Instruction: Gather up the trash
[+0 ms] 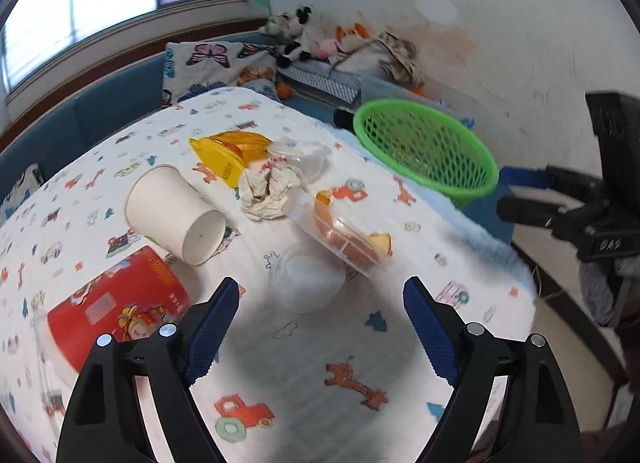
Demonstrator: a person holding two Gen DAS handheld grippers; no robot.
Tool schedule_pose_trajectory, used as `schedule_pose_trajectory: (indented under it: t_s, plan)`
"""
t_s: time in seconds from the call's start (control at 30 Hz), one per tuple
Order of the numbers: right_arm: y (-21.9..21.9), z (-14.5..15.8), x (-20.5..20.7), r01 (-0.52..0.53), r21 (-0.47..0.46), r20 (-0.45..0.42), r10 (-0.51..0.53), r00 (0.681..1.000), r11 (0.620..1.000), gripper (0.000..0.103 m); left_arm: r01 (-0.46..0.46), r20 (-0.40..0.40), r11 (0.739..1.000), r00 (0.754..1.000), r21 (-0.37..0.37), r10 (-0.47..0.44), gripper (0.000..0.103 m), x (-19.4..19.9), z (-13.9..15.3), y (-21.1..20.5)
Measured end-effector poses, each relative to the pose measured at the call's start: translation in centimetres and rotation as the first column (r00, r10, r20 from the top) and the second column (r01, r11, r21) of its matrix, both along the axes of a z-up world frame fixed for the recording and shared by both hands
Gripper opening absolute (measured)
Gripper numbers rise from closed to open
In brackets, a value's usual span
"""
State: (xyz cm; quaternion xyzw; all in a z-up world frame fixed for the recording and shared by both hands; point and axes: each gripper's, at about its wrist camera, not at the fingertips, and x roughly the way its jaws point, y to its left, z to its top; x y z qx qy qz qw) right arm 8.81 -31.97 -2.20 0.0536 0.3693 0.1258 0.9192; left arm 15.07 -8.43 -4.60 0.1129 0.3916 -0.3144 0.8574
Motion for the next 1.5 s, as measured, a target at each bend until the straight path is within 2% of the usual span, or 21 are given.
schedule_pose_trajectory:
  t_s: [0.07,0.37,0.7,0.87,1.1,1.17,1.5]
  plan:
    - [0.0,-0.2,0.0,0.000,0.002,-0.006,0.000,1.000,1.000,0.083,0.030,-0.014,1.000,0.999,0.005,-0.030,0.085,0.4,-0.5,-0.3]
    - [0.2,-0.8,0.6,-0.013,0.003,-0.025,0.014,1.000,1.000,0.083,0.120,0.044,0.991,0.991,0.057,-0.123,0.086,1.4,-0.7,-2.6]
    - [1.2,-1.8,2.8,-0.070,0.043,-0.072,0.073,0.995,0.997,0.082,0.064,0.030,0.998,0.998,0.007,-0.064,0.086,0.9,-0.4,-0.7]
    - [2.6,-2.1,4.4,-0.129,0.122,-0.105,0.143,0.984,0.984,0.063,0.013,0.010,1.000,1.000,-0.020,-0.013,0.086,0.5,-0.6,1.0]
    - [5.6,-2.5,6.1,-0.233,0.148,-0.133,0.253,0.958,0.961,0.044,-0.015,-0.001,0.999,1.000,-0.036,0.015,0.086,0.0,-0.8,2.3]
    - [6.1,-2.8,6.5,-0.247,0.150,-0.142,0.268,0.953,0.957,0.036,-0.021,-0.001,0.999,1.000,-0.034,0.021,0.086,-0.1,-0.8,2.4]
    - [6.5,-3.6,8.2,-0.260,0.238,-0.169,0.304,0.938,0.936,0.024,-0.044,-0.038,0.998,0.998,-0.045,0.042,0.086,-0.1,-1.8,2.8]
